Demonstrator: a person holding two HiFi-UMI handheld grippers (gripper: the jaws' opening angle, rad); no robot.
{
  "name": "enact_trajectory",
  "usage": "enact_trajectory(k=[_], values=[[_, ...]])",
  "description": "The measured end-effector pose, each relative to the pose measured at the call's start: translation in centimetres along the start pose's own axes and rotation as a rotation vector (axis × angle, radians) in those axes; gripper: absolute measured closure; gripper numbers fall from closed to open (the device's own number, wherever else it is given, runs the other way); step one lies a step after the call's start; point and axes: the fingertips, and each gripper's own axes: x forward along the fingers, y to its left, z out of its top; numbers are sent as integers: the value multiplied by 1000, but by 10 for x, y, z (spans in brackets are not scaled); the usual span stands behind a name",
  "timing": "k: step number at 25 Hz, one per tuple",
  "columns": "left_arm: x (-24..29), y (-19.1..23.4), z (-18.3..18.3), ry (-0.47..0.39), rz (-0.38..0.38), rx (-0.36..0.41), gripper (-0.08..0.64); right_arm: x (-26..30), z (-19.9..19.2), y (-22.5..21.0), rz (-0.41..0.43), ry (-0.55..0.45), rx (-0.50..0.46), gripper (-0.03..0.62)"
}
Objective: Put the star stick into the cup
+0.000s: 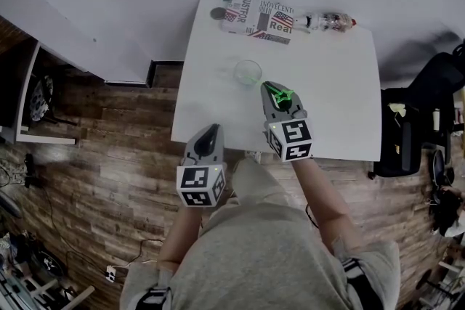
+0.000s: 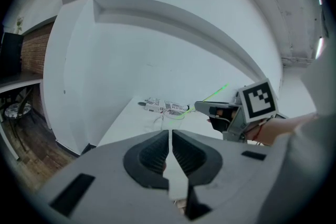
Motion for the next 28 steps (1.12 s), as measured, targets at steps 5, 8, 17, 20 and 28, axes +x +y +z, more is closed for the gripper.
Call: enact_trajectory(k=[5, 8, 17, 20, 28], values=[[8, 1, -3, 11, 2, -6, 539, 15, -12, -4, 9, 41, -10, 577], [10, 2, -4, 14, 4, -9, 539, 21, -17, -3, 18, 58, -19, 577], [9, 1, -7, 17, 5, -11, 538, 27, -31, 0, 29, 104, -42, 575], [7, 1, -6, 14, 8, -11, 540, 27, -31, 1, 30, 104, -48, 575], [-1, 1, -6, 9, 13, -10, 539, 27, -35, 3, 33, 125, -36, 571]])
